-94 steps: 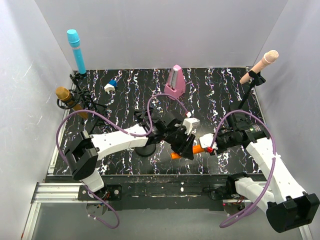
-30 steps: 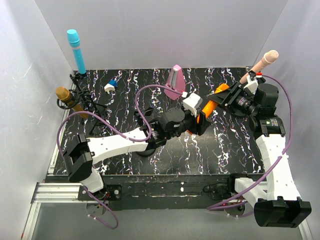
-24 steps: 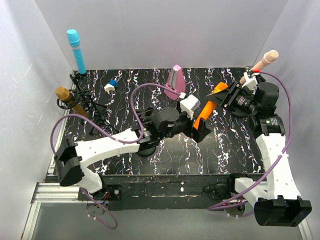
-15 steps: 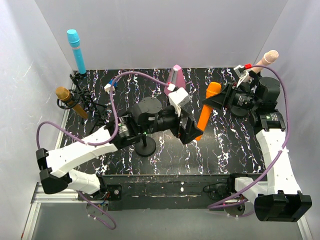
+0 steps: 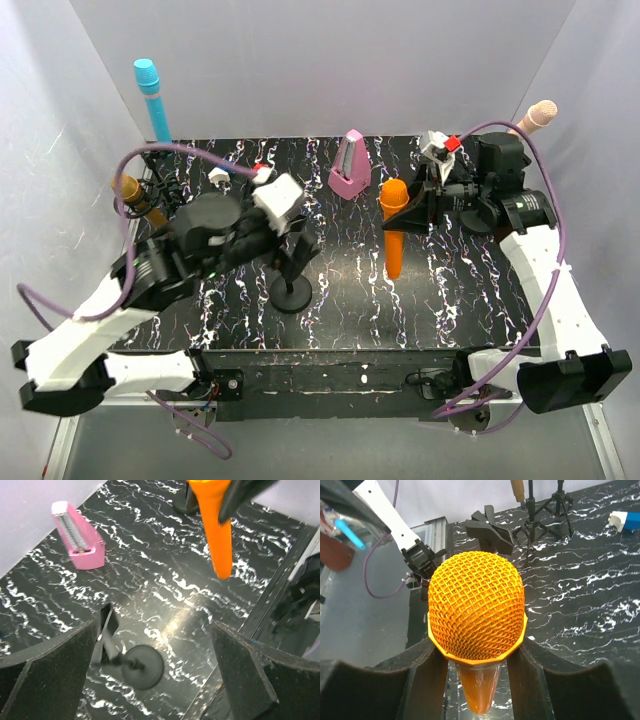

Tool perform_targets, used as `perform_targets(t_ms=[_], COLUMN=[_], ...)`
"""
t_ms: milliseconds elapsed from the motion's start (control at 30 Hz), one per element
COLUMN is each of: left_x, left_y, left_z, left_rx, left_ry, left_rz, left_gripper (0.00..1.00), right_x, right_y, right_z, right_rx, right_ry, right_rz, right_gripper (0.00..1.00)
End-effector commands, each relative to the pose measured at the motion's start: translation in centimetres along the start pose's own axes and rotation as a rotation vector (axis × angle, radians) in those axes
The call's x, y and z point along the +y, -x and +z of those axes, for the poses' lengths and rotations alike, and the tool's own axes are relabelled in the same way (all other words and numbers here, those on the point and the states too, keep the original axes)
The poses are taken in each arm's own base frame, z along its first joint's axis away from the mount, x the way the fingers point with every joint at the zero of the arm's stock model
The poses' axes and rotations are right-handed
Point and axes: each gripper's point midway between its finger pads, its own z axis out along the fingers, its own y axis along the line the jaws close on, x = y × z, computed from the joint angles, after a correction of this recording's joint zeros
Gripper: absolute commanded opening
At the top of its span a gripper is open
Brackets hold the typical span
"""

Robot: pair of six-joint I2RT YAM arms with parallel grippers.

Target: Attach the microphones to the stand

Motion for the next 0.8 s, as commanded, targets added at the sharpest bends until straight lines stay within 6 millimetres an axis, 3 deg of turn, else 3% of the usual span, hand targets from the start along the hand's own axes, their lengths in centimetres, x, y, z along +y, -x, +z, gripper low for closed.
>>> perform_targets(t_ms=[0,67,200,333,533,767], left_x=[2.9,3.7,5.1,5.2,4.8,5.4], left_y=[-2.2,-2.9,-4.8,-6.9,-7.6,-8.4], left_z=[-4.9,-6.3,-6.9,-5.8,-3.7,-0.6], left_rx=[-0.066,-0.131,-0.188,-0.153,-0.190,-0.221], left_ry=[0.096,0.130,0.208,0.208,0.201,0.220], left_rz=[0.147,0.186,0.244,0.341,0.430,0.376], left_gripper=[0.98,0.98,0.98,0.98,0.98,0.98], right_x=[0.9,0.6,0.2,0.0,-0.5,-1.1], right_y=[0.3,0.3,0.2,0.0,-0.3,0.4], right_z=[0.9,1.3,2.2,2.7,3.2,3.8], right_rx=[0.027,0.029,0.033,0.039,0.037,0.024], right_ry=[0.086,0.101,0.123,0.136,0.162,0.194], right_rz=[-0.184,-0.197,-0.203,-0.202,-0.223,-0.245], right_gripper=[0.01,0.01,0.01,0.01,0.01,0.01])
